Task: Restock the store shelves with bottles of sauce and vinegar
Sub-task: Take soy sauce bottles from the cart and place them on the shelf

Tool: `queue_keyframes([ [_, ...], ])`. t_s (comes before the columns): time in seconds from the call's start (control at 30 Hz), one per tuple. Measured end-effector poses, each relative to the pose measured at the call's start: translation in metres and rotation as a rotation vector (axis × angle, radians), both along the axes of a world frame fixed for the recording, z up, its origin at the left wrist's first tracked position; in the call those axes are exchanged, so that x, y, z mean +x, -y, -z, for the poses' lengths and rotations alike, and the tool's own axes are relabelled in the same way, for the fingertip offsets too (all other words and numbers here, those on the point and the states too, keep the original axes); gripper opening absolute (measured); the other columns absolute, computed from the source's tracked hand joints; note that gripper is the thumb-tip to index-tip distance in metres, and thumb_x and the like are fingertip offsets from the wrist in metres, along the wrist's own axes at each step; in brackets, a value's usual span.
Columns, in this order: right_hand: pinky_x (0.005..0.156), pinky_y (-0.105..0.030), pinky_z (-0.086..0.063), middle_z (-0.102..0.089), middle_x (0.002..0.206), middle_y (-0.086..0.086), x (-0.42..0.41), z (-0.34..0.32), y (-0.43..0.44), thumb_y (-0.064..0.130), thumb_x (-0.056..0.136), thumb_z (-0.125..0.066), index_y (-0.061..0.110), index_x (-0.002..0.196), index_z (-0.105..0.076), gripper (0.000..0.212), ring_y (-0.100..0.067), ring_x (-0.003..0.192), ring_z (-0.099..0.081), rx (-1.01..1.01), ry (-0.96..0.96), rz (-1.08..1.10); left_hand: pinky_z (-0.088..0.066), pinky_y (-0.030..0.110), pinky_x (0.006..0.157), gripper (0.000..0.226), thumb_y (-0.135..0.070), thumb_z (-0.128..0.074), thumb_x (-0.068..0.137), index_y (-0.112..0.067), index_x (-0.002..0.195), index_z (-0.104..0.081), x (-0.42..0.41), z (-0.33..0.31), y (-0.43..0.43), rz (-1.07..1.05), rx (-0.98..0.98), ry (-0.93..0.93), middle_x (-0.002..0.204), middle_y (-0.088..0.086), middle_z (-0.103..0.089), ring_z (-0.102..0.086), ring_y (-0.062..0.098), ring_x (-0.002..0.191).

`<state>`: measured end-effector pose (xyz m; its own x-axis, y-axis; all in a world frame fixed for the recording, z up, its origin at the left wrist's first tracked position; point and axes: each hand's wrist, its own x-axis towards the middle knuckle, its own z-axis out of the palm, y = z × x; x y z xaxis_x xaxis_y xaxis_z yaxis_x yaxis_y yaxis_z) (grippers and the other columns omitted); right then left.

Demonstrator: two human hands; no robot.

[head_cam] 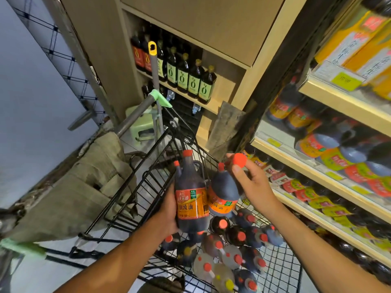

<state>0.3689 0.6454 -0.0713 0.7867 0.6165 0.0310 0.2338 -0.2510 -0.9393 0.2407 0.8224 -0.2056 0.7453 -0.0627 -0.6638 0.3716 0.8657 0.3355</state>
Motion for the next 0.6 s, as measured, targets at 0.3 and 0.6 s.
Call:
queue_keyframes([
  [0.3,0.074,-0.008,-0.048,-0.063,0.106,0.026,-0.004,0.005,-0.001,0.044,0.075,-0.084,0.042,0.117,-0.053,0.053,0.003,0.099,-0.063,-0.013,0.058,0.025,-0.053,0.051,0.097,0.089,-0.087,-0.053,0.083,-0.01,0.124,-0.073,0.002,-0.016,-0.005,0.012,-0.095,0.069,0.121,0.022,-0.07,-0.069,0.037,0.108],
  [0.6,0.069,-0.009,-0.045,-0.051,0.1,0.035,0.003,0.016,-0.008,0.028,0.06,-0.096,0.049,0.106,-0.038,0.077,0.003,0.091,-0.056,-0.09,0.055,-0.117,-0.054,0.05,0.094,0.091,-0.088,-0.054,0.081,-0.011,0.128,-0.069,0.007,-0.024,-0.017,0.021,-0.054,0.068,0.119,0.022,-0.068,-0.068,0.037,0.105],
])
